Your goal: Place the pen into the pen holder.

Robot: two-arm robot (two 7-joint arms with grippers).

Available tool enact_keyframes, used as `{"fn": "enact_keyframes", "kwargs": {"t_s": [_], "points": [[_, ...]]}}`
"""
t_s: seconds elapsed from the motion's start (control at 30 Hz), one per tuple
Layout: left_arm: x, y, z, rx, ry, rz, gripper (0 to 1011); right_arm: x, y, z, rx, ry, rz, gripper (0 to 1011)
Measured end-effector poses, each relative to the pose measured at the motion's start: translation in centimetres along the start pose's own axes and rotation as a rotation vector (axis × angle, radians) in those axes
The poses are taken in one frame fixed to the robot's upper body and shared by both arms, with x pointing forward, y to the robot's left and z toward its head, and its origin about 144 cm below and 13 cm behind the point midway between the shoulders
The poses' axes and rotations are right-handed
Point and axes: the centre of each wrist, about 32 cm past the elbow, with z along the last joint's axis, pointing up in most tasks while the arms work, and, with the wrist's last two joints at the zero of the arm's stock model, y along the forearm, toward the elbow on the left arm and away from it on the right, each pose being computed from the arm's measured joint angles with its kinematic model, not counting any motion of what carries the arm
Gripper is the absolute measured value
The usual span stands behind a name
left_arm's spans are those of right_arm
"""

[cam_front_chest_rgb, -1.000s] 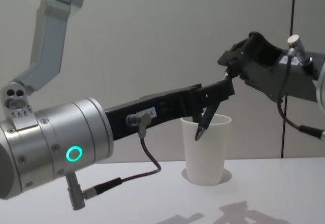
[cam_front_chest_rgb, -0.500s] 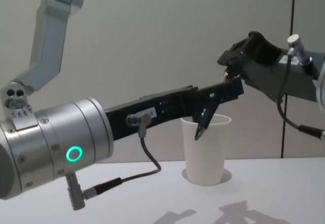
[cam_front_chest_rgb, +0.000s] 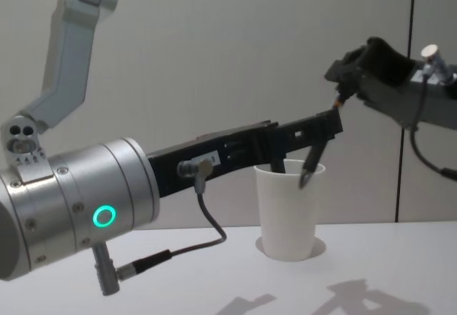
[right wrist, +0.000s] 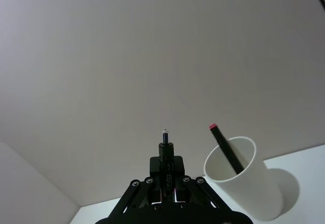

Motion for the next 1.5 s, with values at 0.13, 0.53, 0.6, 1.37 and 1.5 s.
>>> {"fn": "enact_keyframes", "kwargs": {"t_s": [0.13,0.53,0.6,1.37,1.5], "points": [[0.0,0.0,0.0,0.0,0.0,0.0,1001,0.5,0.0,0.5,0.022,-0.047,-0.013,143],[0.0,0.0,0.0,0.0,0.0,0.0,1001,2.6,1.1,2.6,0.102,-0.249,-0.037,143],[0.0,0.0,0.0,0.0,0.0,0.0,1001,3.0,1.5,2.9,0.116,-0.292,-0.03,143],[0.0,0.0,0.0,0.0,0.0,0.0,1001,5.2,7.7,2.8,0.144,-0.577,0.125,143],[0.0,0.0,0.0,0.0,0.0,0.0,1001,5.4,8.7,2.5,0.136,-0.595,0.139,143]]}}
